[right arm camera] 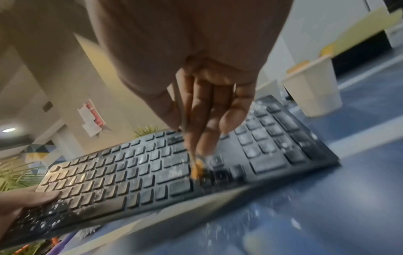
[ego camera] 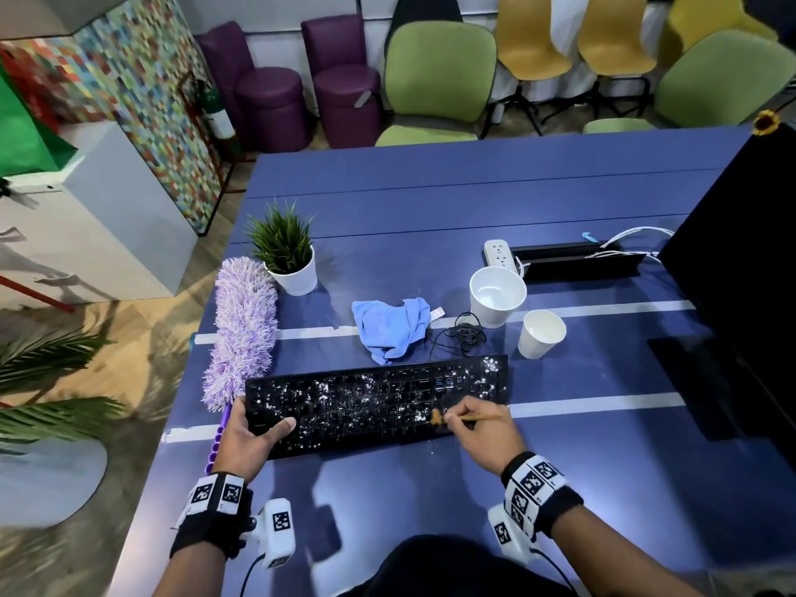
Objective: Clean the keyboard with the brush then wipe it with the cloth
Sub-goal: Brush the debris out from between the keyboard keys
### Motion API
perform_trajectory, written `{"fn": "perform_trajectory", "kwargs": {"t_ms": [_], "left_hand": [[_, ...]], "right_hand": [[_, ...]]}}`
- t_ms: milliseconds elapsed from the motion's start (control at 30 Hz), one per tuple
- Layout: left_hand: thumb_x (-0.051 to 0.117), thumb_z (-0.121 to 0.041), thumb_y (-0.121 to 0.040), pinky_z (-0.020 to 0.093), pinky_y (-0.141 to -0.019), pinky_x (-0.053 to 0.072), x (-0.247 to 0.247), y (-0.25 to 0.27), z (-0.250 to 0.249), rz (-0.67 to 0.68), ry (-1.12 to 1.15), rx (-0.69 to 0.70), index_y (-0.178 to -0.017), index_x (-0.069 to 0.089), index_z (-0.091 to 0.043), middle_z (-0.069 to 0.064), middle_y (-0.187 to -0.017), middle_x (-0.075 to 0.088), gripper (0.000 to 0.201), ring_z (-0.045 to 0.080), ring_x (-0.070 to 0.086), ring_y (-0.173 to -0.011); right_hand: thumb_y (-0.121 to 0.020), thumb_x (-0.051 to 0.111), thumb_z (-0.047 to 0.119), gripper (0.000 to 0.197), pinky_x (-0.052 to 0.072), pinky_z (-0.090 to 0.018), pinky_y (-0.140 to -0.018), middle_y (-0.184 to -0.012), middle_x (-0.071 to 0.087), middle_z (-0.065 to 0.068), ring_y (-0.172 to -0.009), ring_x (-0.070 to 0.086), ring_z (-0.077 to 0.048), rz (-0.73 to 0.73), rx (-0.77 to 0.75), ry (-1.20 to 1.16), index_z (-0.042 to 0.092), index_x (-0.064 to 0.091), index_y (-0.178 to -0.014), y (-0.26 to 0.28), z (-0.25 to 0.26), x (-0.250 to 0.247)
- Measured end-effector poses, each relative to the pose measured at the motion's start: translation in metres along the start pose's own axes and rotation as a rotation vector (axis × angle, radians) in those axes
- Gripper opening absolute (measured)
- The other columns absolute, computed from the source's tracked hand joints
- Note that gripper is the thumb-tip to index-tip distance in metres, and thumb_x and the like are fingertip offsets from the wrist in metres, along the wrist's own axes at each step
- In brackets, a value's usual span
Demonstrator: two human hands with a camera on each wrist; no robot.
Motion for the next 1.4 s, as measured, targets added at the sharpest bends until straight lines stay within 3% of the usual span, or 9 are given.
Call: {"fn": "perform_trajectory", "kwargs": {"t_ms": [67,200,367,567,733,867,1100,1233,1400], "left_hand": [[0.078,0.003,-0.071,0.034,-0.087,0.047,-0.001,0.000,0.000,0.002,0.003,-0.002,-0.100,0.051,-0.025,0.002,-0.099,0.068,0.048,0.017,0.064,-0.089],[0.078,0.003,-0.071,0.034,-0.088,0.047,-0.001,0.001,0.001,-0.002,-0.005,0.002,-0.106,0.051,-0.023,0.002,-0.099,0.068,0.051,0.017,0.064,-0.090],[0.077,0.004,-0.071,0.033,-0.086,0.046,0.000,0.002,0.000,-0.003,-0.003,-0.005,-0.107,0.050,-0.019,0.001,-0.097,0.067,0.050,0.015,0.063,-0.087],[0.077,0.004,-0.072,0.029,-0.083,0.046,0.000,0.002,-0.001,-0.013,-0.005,0.003,-0.112,0.050,-0.013,0.000,-0.096,0.067,0.051,0.013,0.063,-0.087],[0.077,0.005,-0.071,0.034,-0.086,0.047,0.000,-0.001,0.003,-0.013,0.006,0.001,-0.099,0.051,-0.022,0.002,-0.097,0.067,0.047,0.018,0.063,-0.087],[0.078,0.003,-0.071,0.034,-0.086,0.047,-0.001,-0.001,0.003,-0.016,-0.009,0.008,-0.098,0.051,-0.022,0.001,-0.097,0.067,0.046,0.017,0.063,-0.087],[0.078,0.003,-0.070,0.036,-0.088,0.048,-0.002,-0.003,0.005,-0.004,0.005,0.009,-0.099,0.052,-0.022,0.004,-0.099,0.068,0.046,0.019,0.064,-0.089],[0.078,0.002,-0.071,0.034,-0.088,0.046,-0.001,-0.004,0.003,-0.002,0.004,0.007,-0.107,0.051,-0.016,0.003,-0.099,0.068,0.048,0.019,0.064,-0.091],[0.078,0.002,-0.071,0.036,-0.089,0.048,-0.002,-0.006,0.006,-0.001,0.015,0.000,-0.105,0.052,-0.019,0.004,-0.101,0.069,0.048,0.020,0.065,-0.092]], "right_hand": [[-0.077,0.056,0.049,0.018,0.056,-0.036,-0.075,-0.072,0.069,0.016,-0.080,0.063,-0.017,0.028,0.033,0.016,0.032,0.062,-0.075,0.003,-0.009,0.005],[-0.080,0.062,0.034,0.012,0.056,-0.034,-0.072,-0.066,0.068,0.013,-0.077,0.063,-0.018,-0.117,0.130,0.026,0.028,0.061,-0.070,0.001,-0.013,-0.005],[-0.083,0.066,0.032,0.014,0.054,-0.027,-0.063,-0.063,0.068,0.012,-0.064,0.064,-0.011,-0.020,0.055,0.022,0.030,0.062,-0.069,0.003,-0.001,-0.006],[-0.085,0.068,0.021,0.016,0.051,-0.021,-0.061,-0.064,0.069,0.012,-0.062,0.063,-0.005,-0.180,-0.020,-0.044,0.026,0.064,-0.070,-0.002,0.009,-0.021],[-0.083,0.062,0.035,0.015,0.056,-0.027,-0.065,-0.068,0.070,0.015,-0.066,0.064,-0.002,0.076,-0.018,0.103,0.032,0.061,-0.069,0.004,-0.007,-0.006],[-0.087,0.067,0.022,0.014,0.052,-0.020,-0.056,-0.067,0.067,0.018,-0.061,0.063,-0.005,-0.110,-0.131,0.005,0.029,0.064,-0.075,0.007,0.002,-0.012],[-0.088,0.065,0.022,0.011,0.051,-0.024,-0.057,-0.068,0.067,0.014,-0.061,0.062,-0.008,-0.142,-0.176,-0.037,0.026,0.063,-0.079,0.002,0.010,-0.010],[-0.084,0.063,0.027,0.014,0.054,-0.025,-0.063,-0.068,0.068,0.016,-0.064,0.063,-0.002,0.063,-0.098,0.049,0.031,0.061,-0.071,0.001,0.005,0.001],[-0.086,0.065,0.022,0.015,0.050,-0.022,-0.054,-0.064,0.066,0.012,-0.056,0.061,-0.009,-0.091,-0.152,-0.053,0.028,0.060,-0.072,0.010,0.006,0.001]]}}
Point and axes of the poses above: each hand's wrist, its own y-axis away from the middle knuckle, its own x-axis out of the palm, z = x × y, the point moved 2 cm from there along -y, towards the middle knuckle
